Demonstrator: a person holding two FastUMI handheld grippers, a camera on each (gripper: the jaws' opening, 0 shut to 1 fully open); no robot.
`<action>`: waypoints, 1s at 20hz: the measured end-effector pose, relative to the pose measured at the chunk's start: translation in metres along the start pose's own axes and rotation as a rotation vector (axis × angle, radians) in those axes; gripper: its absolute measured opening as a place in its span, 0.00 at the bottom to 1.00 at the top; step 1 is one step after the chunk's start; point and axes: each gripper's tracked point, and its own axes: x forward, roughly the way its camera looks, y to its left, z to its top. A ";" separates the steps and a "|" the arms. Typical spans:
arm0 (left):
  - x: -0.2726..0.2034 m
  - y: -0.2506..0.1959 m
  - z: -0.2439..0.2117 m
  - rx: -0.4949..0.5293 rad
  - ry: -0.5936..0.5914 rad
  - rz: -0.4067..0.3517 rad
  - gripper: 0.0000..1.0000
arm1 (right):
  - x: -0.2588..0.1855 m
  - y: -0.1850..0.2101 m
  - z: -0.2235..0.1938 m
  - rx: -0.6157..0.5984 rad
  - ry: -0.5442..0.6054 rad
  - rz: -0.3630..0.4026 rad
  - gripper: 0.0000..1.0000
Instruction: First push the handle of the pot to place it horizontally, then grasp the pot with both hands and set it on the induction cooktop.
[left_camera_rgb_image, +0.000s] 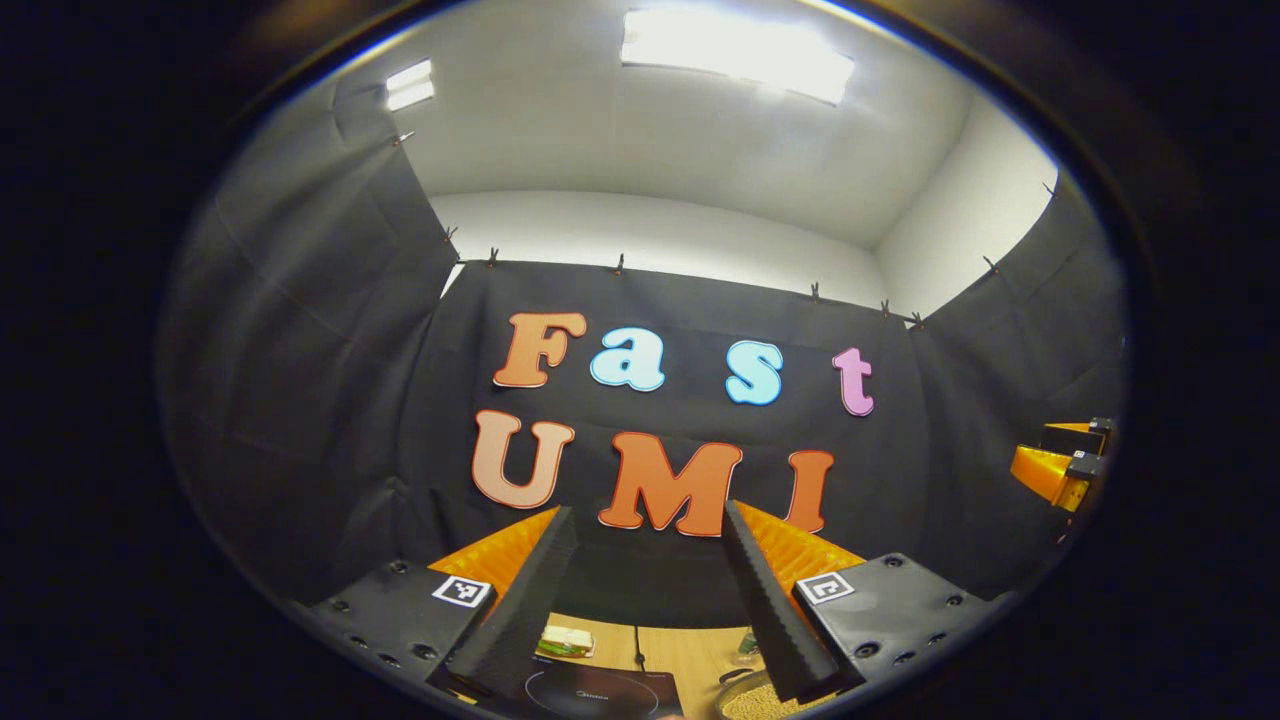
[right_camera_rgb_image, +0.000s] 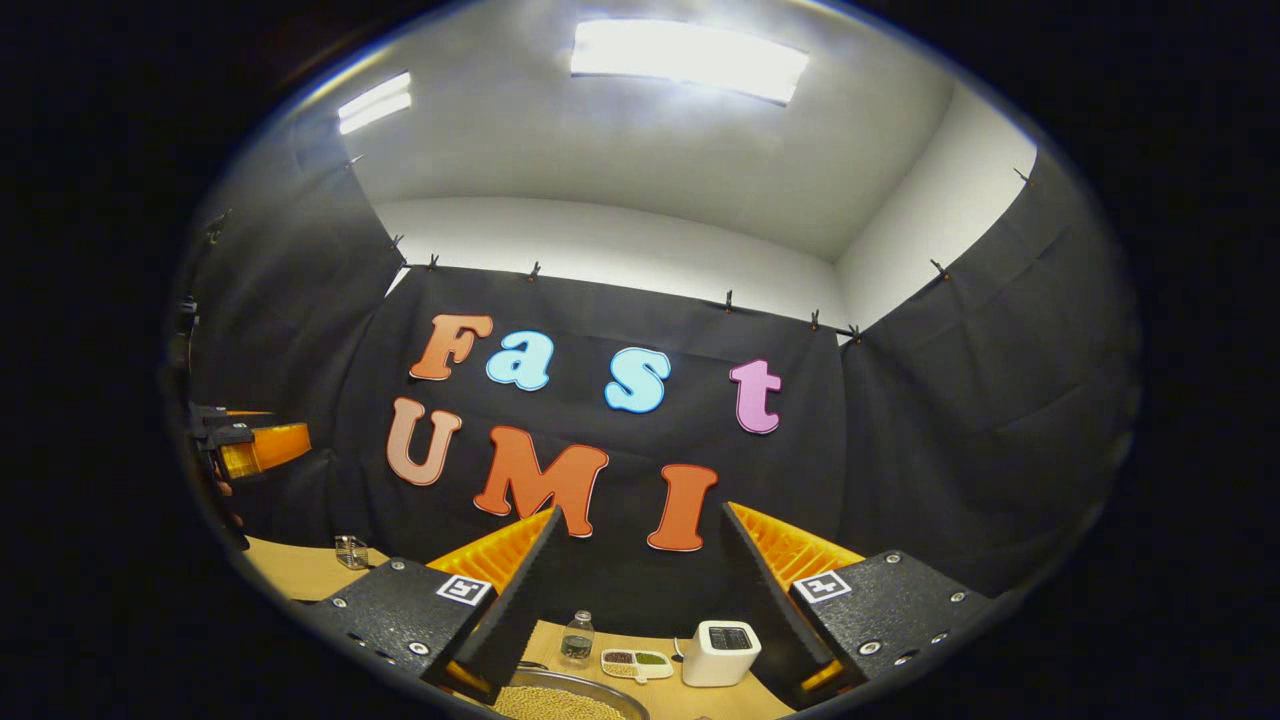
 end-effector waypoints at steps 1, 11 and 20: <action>-0.001 0.000 0.001 0.004 -0.004 0.006 0.98 | 0.000 -0.001 0.000 0.002 -0.002 -0.001 0.94; -0.011 -0.018 0.005 0.017 -0.015 -0.037 0.98 | -0.006 0.001 -0.004 0.002 0.003 0.007 0.94; -0.014 -0.020 -0.006 0.031 0.017 -0.047 0.92 | -0.009 0.000 -0.026 0.057 0.064 0.017 0.94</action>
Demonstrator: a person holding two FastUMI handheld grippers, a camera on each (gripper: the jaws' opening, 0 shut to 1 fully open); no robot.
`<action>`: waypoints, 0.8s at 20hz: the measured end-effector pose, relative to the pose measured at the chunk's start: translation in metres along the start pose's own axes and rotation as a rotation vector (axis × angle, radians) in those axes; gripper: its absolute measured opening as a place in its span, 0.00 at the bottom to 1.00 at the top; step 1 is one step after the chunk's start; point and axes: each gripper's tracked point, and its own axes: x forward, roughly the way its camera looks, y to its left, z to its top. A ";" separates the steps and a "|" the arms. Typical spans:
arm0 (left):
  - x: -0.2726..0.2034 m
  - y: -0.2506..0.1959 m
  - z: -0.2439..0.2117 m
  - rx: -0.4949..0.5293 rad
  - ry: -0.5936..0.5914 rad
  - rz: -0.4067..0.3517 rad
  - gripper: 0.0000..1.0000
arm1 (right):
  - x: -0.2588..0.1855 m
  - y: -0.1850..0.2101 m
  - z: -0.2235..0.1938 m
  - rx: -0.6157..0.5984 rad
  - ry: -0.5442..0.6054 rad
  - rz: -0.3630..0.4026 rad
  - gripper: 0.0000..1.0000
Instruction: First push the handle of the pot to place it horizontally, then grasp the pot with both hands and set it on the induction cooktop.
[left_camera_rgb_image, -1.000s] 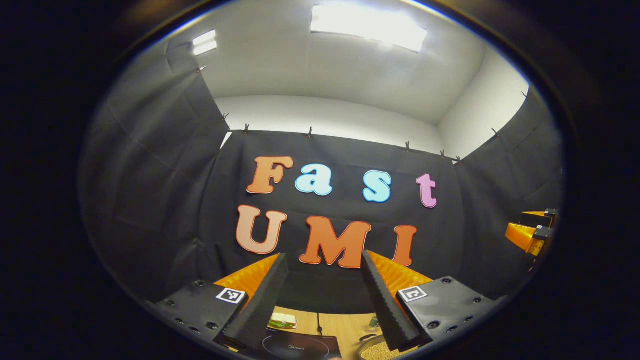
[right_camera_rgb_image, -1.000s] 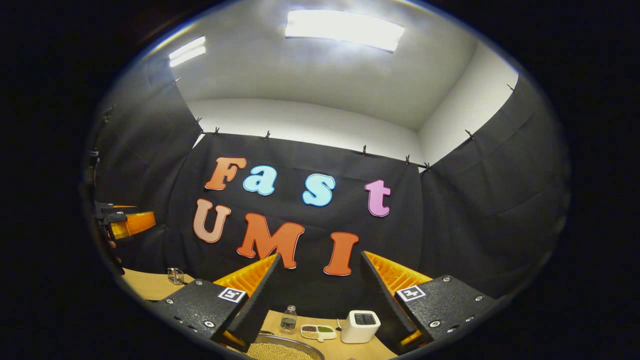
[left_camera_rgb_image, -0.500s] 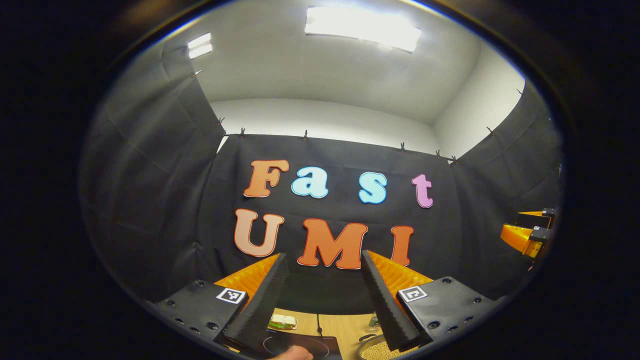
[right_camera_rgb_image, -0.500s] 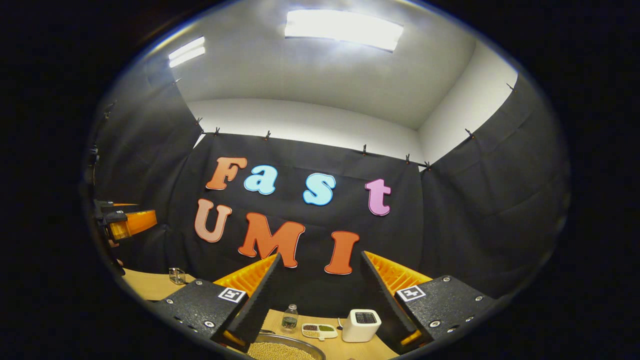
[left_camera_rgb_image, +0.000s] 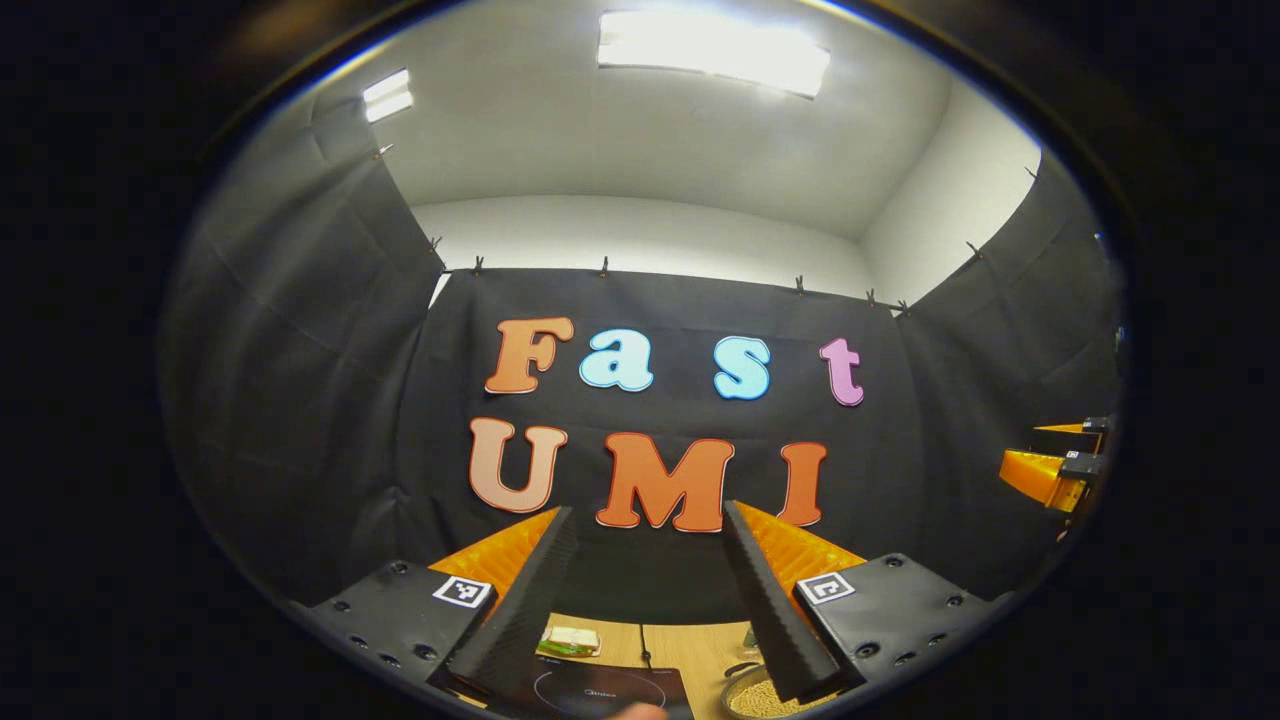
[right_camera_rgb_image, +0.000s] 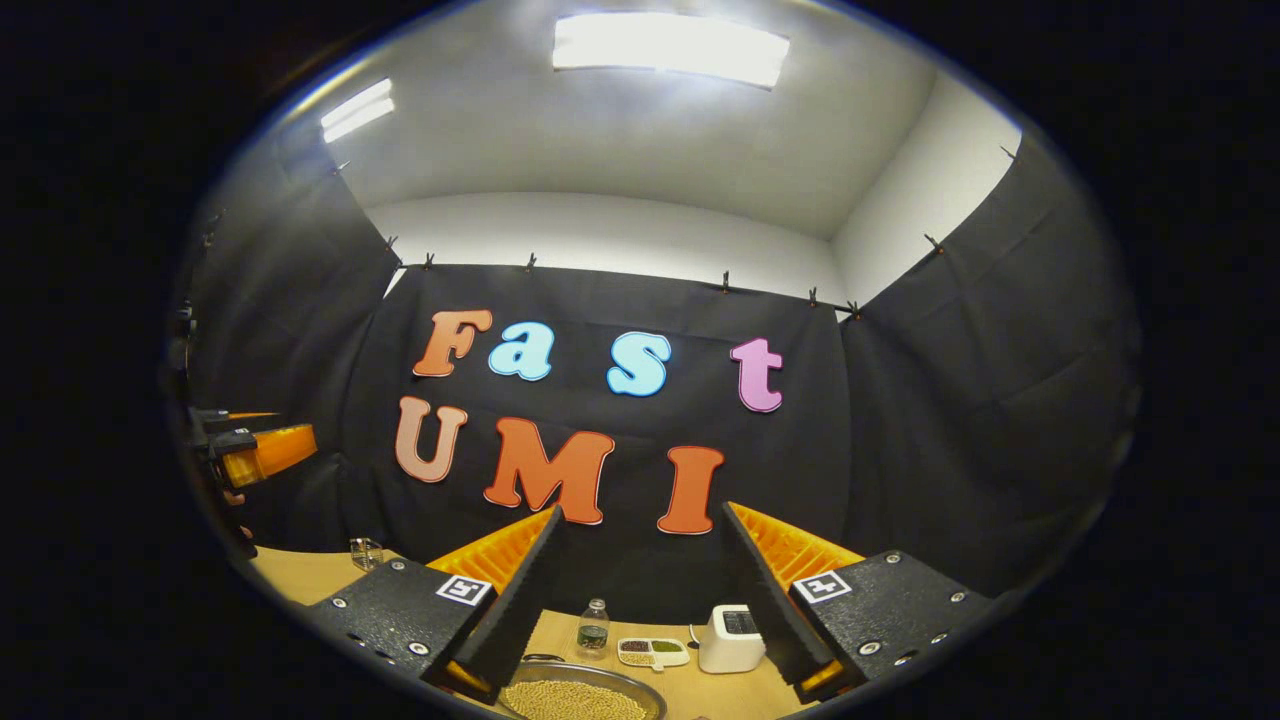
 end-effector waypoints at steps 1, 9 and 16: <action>0.001 -0.001 -0.003 0.001 0.007 -0.004 0.98 | -0.001 0.000 -0.005 0.002 0.009 0.001 0.94; 0.003 -0.003 -0.014 0.010 0.028 -0.014 0.98 | -0.007 0.004 -0.060 0.040 0.138 0.015 0.94; 0.007 -0.011 -0.025 0.029 0.046 -0.034 0.98 | -0.015 0.008 -0.127 0.074 0.307 0.014 0.94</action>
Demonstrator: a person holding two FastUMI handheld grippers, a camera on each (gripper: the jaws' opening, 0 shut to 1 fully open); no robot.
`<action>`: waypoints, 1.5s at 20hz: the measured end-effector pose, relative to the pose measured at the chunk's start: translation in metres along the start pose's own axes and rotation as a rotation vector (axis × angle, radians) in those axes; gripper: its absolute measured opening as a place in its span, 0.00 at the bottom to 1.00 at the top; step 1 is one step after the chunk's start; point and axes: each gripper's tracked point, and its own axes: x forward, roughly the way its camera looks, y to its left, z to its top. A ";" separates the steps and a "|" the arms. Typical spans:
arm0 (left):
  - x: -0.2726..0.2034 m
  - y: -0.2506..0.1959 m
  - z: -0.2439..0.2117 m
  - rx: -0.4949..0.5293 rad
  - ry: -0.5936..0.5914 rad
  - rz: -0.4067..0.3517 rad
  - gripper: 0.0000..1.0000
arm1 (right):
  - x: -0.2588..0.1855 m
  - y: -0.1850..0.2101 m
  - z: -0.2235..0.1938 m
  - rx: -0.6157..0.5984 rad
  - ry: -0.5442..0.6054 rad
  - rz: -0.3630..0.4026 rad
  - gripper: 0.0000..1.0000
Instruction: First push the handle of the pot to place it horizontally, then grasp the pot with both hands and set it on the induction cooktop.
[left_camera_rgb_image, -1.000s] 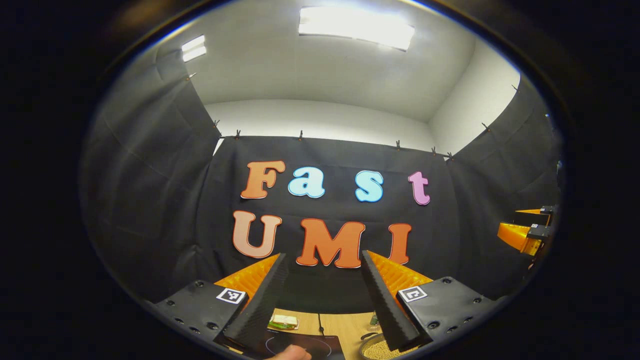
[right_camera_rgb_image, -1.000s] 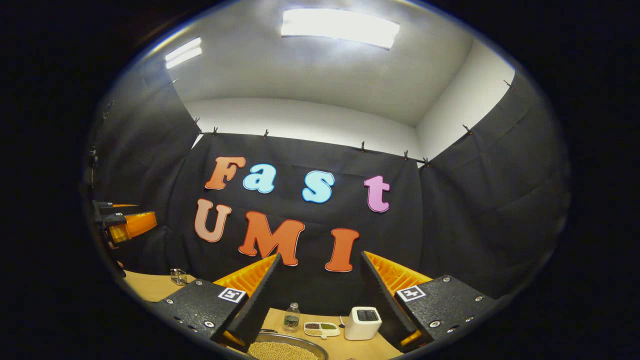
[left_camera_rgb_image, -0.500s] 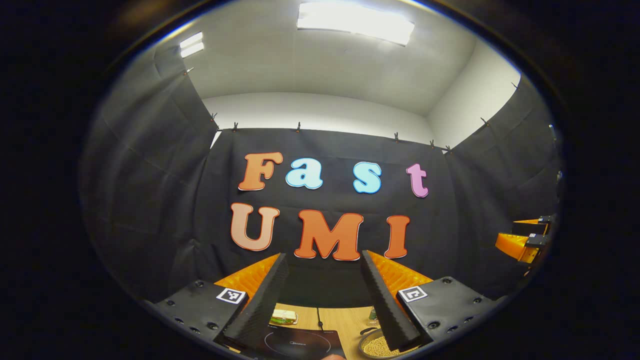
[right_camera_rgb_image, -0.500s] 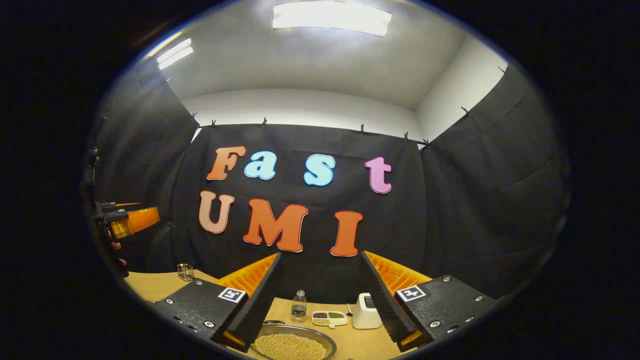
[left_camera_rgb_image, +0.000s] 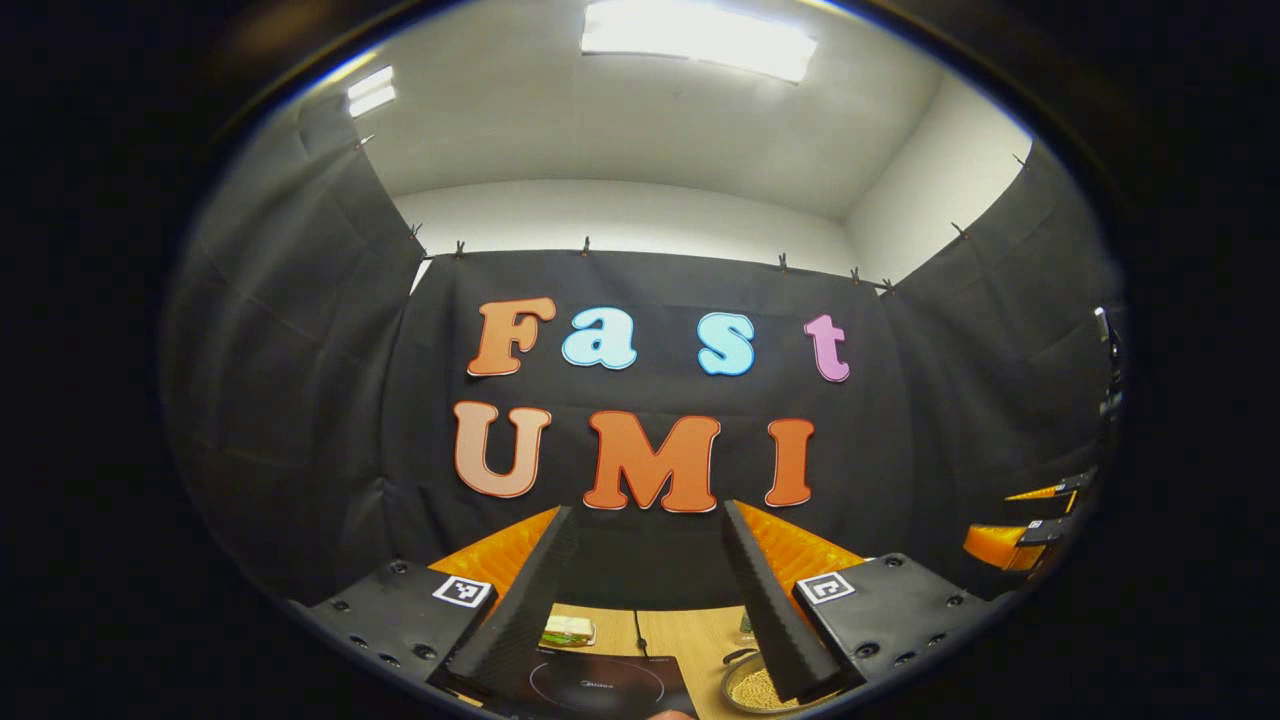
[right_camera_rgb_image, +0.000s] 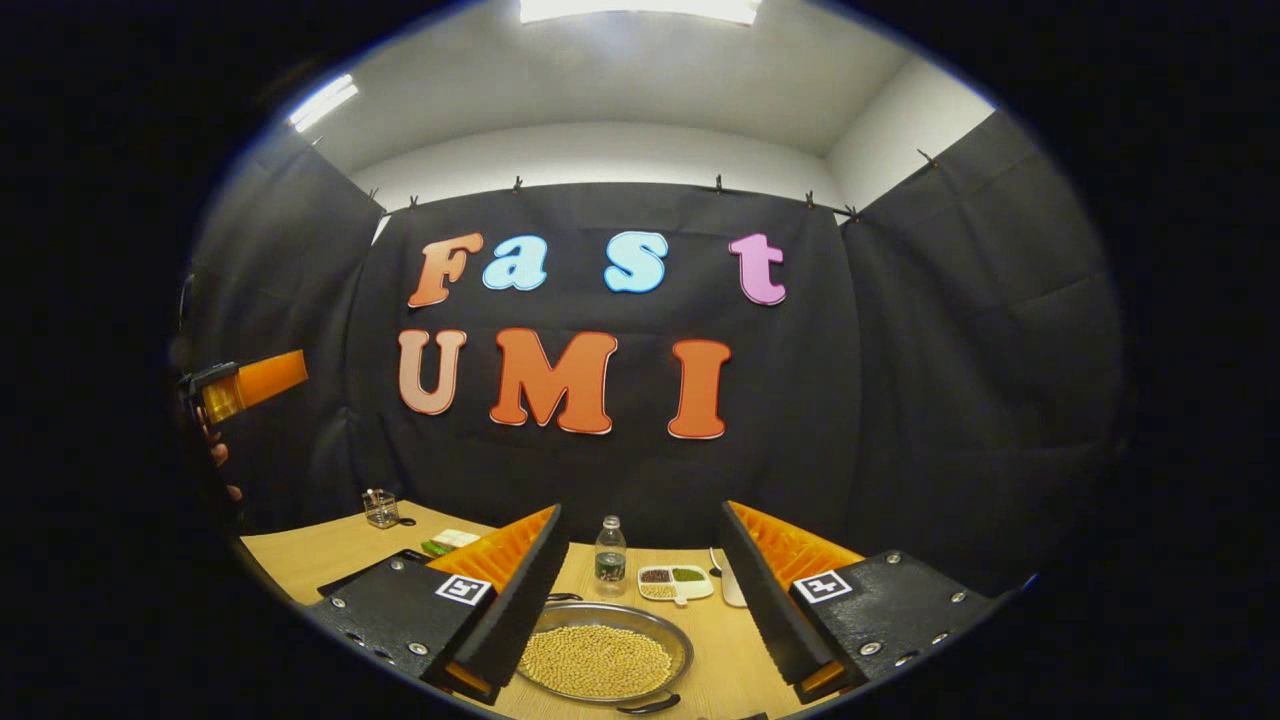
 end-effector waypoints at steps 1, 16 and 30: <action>0.002 -0.001 -0.002 -0.002 0.003 -0.002 0.98 | 0.003 -0.001 -0.011 0.006 0.031 -0.001 0.94; 0.014 0.004 -0.035 -0.014 0.082 -0.005 0.95 | -0.012 0.017 -0.181 0.220 0.549 0.071 0.35; 0.024 0.014 -0.059 -0.013 0.134 0.021 0.93 | -0.059 0.051 -0.298 0.316 0.969 0.131 0.00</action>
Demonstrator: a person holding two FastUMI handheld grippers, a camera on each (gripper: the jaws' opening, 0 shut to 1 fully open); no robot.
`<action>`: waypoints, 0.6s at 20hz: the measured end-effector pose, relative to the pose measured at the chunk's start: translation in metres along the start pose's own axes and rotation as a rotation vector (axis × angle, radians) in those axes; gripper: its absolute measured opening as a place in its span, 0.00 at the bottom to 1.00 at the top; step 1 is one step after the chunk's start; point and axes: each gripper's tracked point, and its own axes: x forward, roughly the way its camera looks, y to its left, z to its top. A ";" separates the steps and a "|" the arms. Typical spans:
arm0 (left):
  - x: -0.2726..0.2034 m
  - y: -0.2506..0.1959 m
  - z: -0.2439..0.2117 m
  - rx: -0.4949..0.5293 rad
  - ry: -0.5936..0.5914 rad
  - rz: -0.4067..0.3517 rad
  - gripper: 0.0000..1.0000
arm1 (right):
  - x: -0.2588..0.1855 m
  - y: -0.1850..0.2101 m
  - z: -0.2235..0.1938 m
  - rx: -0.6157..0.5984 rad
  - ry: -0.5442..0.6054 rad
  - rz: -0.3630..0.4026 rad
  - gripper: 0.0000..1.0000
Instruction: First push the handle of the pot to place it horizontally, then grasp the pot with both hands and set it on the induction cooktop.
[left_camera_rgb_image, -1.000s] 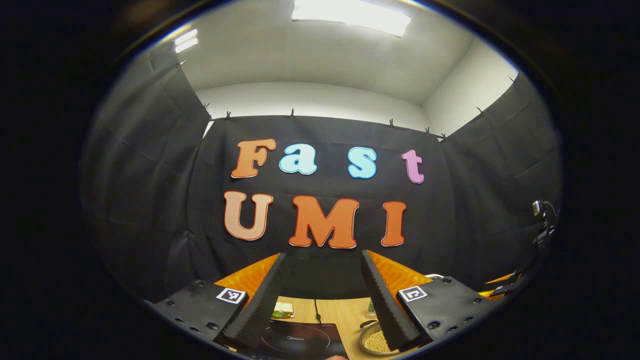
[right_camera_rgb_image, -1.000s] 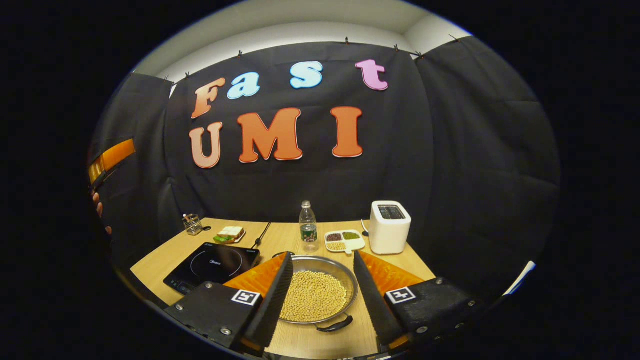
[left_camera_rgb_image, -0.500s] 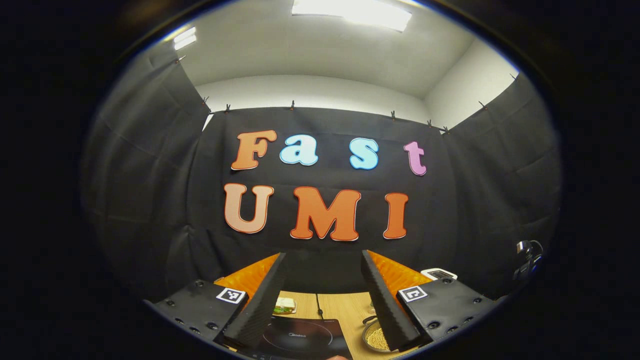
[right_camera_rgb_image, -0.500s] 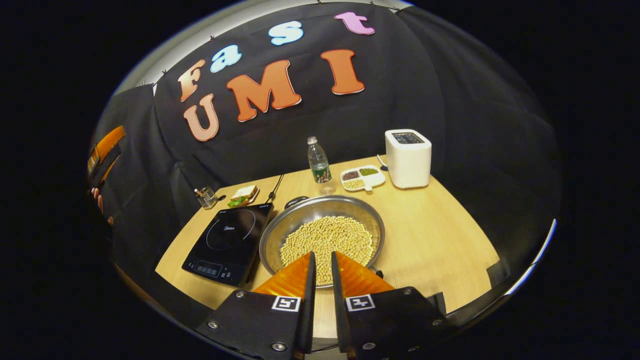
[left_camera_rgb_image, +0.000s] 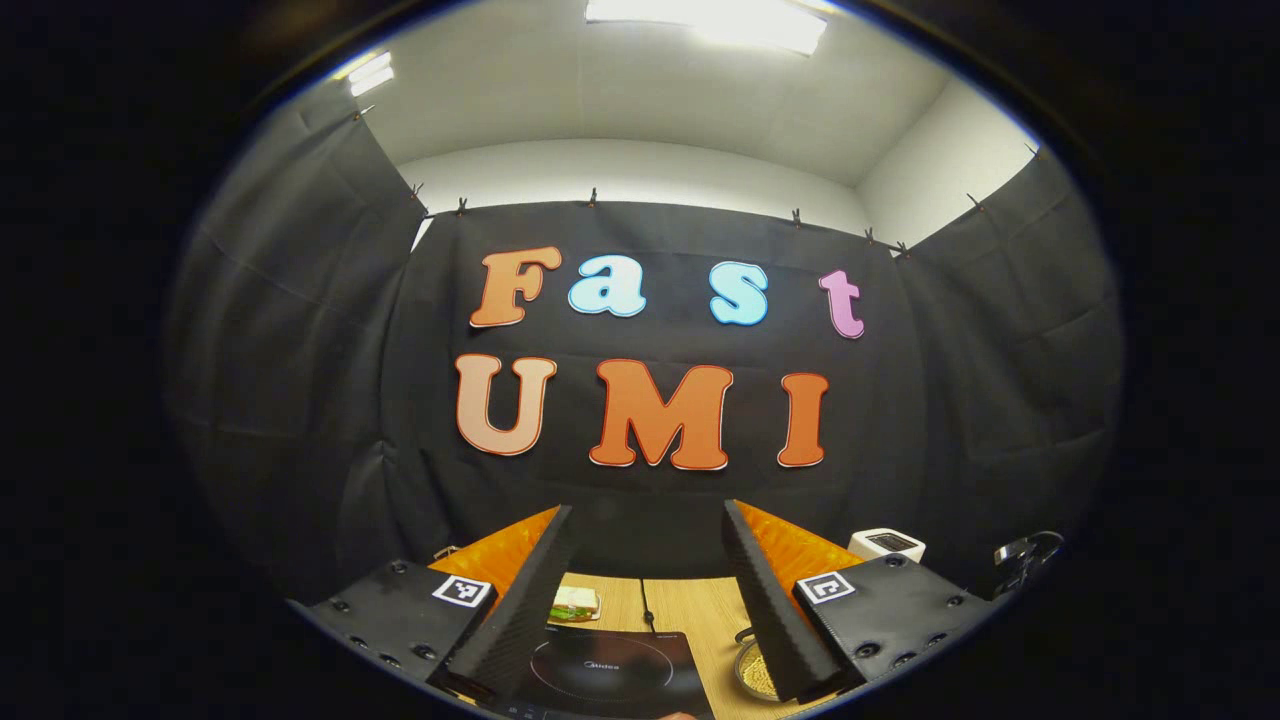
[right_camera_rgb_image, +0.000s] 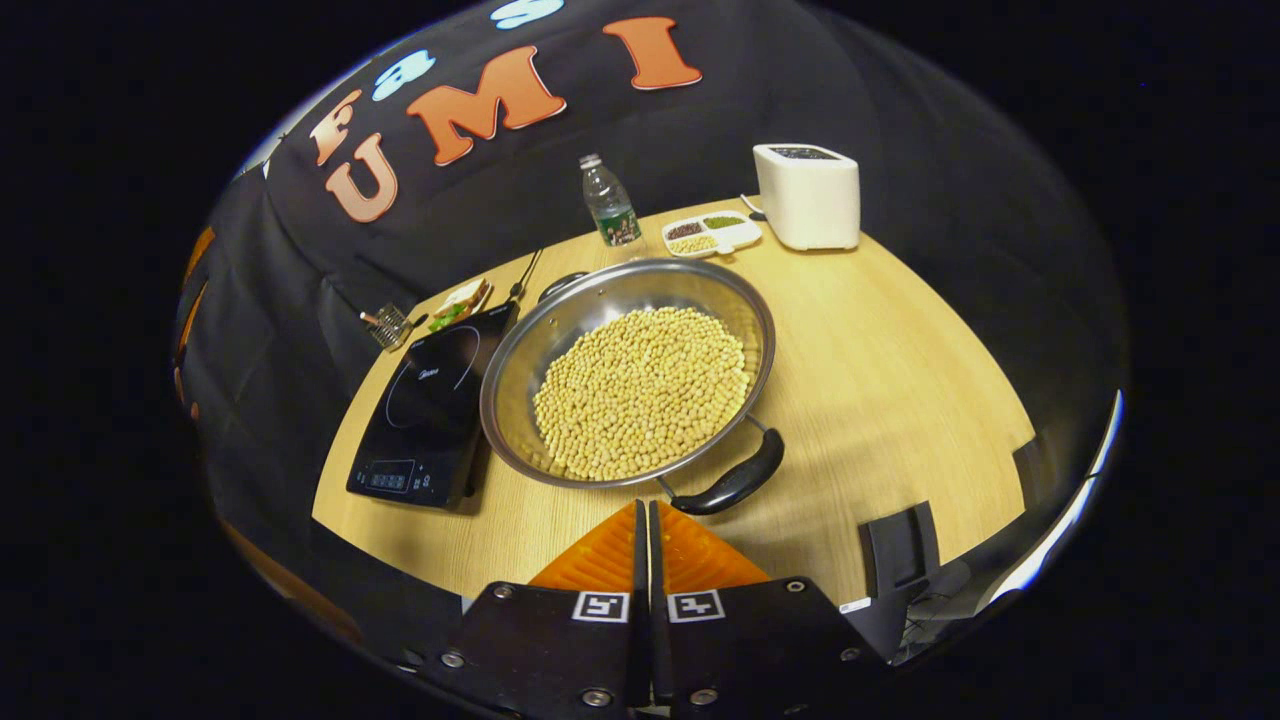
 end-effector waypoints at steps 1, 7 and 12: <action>0.000 0.000 -0.002 0.001 0.005 -0.001 0.93 | 0.004 0.002 -0.007 0.014 0.031 0.014 0.00; 0.005 0.004 -0.007 -0.002 0.013 0.003 0.95 | 0.028 0.001 -0.021 0.100 0.161 0.030 0.00; 0.008 0.005 -0.014 -0.008 0.027 -0.004 0.96 | 0.045 -0.013 -0.014 0.153 0.217 0.000 0.00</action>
